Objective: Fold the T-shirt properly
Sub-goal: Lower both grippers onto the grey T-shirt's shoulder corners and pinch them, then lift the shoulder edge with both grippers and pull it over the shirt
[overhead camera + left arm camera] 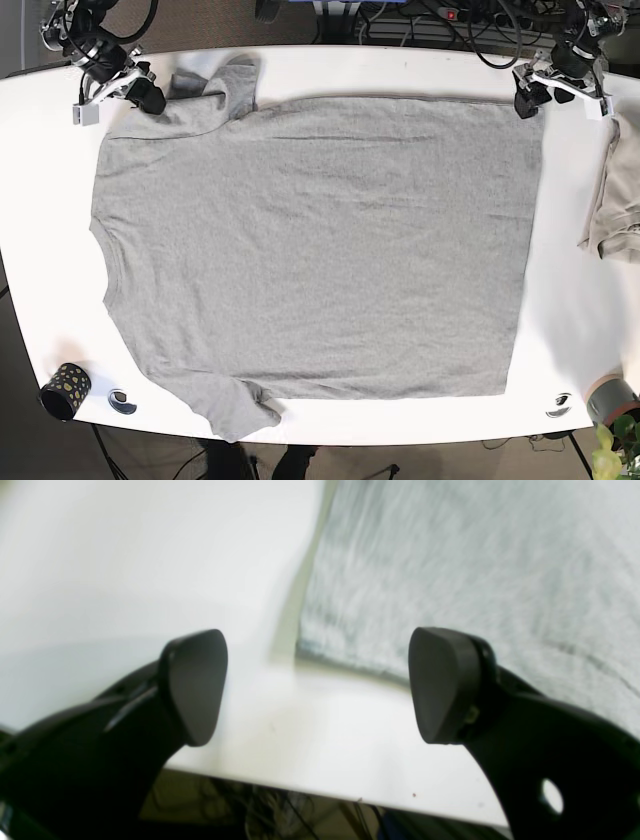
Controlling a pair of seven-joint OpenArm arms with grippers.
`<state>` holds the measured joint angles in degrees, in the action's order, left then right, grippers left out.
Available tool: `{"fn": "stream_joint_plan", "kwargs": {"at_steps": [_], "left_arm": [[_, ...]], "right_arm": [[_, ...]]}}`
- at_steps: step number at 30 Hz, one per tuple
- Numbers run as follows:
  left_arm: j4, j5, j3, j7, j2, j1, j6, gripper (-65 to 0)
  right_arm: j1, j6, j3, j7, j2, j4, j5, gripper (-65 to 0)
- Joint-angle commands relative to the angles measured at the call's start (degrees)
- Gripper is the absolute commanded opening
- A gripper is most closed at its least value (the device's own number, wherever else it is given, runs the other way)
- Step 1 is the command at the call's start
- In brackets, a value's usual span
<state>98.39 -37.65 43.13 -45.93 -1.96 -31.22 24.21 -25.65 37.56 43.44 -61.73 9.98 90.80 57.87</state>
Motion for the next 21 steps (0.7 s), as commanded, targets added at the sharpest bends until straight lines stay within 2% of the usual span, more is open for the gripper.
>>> {"fn": "stream_joint_plan", "kwargs": {"at_steps": [1, 6, 8, 13, 19, 21], "left_arm": [[-0.32, -0.64, 0.16, 0.09, -0.64, -0.21, 0.80, -11.9], [-0.85, -0.64, -2.83, 0.09, -0.99, -0.12, 2.83, -12.2], [-1.38, -0.64, -3.97, 0.09, -0.99, -0.12, 2.91, -14.2], [-3.58, -0.64, -6.08, 0.00, -0.99, 2.26, 3.09, -25.1], [-4.10, -0.64, -6.43, 0.09, -0.90, 2.70, 3.09, -26.8], [-4.10, -0.46, -6.43, 0.26, -0.99, 2.96, 3.09, -30.8]], "right_arm": [[-0.24, 0.55, 0.38, 0.77, 0.70, 1.20, 1.17, -64.8], [-0.33, 0.55, 0.38, 0.77, 0.62, 1.11, 1.17, -64.8], [-0.33, 0.55, 0.38, 0.77, 0.62, 1.11, 1.17, -64.8], [-0.33, 0.55, 0.38, 0.77, 0.62, 1.02, 1.17, -64.8], [-0.50, 0.55, 0.38, 0.77, 0.62, 1.02, 1.17, -64.8], [-0.50, 0.55, 0.38, 0.77, 0.62, 1.02, 1.17, -64.8]]}}
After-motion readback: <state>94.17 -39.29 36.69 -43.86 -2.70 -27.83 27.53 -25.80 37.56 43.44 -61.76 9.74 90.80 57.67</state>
